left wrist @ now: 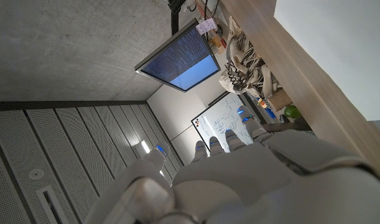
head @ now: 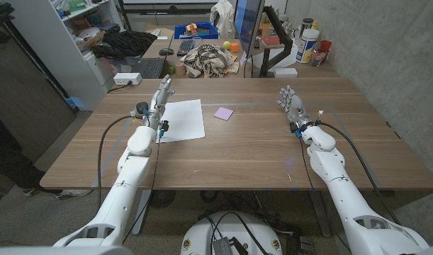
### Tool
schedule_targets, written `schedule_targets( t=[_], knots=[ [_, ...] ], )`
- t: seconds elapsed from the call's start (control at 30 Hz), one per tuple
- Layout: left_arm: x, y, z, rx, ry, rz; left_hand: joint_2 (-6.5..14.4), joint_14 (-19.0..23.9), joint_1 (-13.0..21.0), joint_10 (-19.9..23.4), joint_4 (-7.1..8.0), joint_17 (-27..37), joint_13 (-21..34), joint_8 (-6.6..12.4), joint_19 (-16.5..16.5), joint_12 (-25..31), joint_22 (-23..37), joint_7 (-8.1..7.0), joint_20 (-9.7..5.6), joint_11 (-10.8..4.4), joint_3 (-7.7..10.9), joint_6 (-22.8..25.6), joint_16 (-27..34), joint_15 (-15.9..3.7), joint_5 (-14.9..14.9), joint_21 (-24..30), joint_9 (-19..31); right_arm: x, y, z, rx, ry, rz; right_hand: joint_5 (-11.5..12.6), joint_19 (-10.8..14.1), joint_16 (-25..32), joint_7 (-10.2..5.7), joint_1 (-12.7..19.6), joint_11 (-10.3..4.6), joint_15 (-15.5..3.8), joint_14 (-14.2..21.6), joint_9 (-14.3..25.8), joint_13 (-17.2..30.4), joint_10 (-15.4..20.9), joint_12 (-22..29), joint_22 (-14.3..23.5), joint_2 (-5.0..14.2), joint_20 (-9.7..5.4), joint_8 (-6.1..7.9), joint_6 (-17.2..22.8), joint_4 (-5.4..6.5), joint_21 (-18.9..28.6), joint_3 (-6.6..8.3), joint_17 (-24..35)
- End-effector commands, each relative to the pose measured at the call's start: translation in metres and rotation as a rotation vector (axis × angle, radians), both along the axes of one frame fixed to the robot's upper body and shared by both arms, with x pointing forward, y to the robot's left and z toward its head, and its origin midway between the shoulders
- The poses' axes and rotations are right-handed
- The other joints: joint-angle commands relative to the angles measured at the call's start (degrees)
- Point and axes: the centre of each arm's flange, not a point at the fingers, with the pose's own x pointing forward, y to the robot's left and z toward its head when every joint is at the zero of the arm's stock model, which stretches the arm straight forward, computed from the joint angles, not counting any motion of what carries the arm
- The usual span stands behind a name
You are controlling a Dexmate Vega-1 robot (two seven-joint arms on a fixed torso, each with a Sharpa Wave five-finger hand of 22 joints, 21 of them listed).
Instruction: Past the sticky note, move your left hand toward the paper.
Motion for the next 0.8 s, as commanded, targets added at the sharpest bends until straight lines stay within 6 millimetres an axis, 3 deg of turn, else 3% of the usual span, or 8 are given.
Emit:
schedule_targets(
  t=[0.03, 0.8],
  knots=[
    [-0.011, -0.002, 0.006, 0.062, -0.073, 0.103, 5.16, -6.95, 0.92, 0.42, -0.16, 0.21, 0.28, 0.34, -14.18, 0.20, 0.34, -0.50, 0.22, -0.33, 0.86, -0.19, -0.04, -0.95, -0.09, -0.13, 0.25, -0.002, -0.001, -0.001, 0.000, -0.003, 0.000, 0.42, -0.17, 0.15, 0.02, 0.17, 0.04, -1.65, -0.21, 0.22, 0.14, 0.35, 0.53, 0.07, 4.57, -4.99, 0.46, 0.62, -0.21, -0.22, -0.22, 0.24],
    [-0.031, -0.009, 0.016, 0.176, -0.258, 0.334, 3.98, -5.51, 2.39, 2.11, -0.97, -0.12, 0.31, 1.02, -14.74, 0.20, 0.40, -1.02, -0.09, -1.16, 2.69, 3.30, -0.26, -3.91, -0.39, -0.21, 0.21, -0.002, -0.001, -0.001, 0.007, -0.003, -0.005, 0.47, -0.04, 0.12, 0.03, 0.18, 0.12, -1.69, -0.05, 0.23, 0.14, 0.55, 0.60, 0.08, 4.53, -4.92, 0.49, 0.77, -0.15, -0.41, -0.30, 0.19]
  ],
)
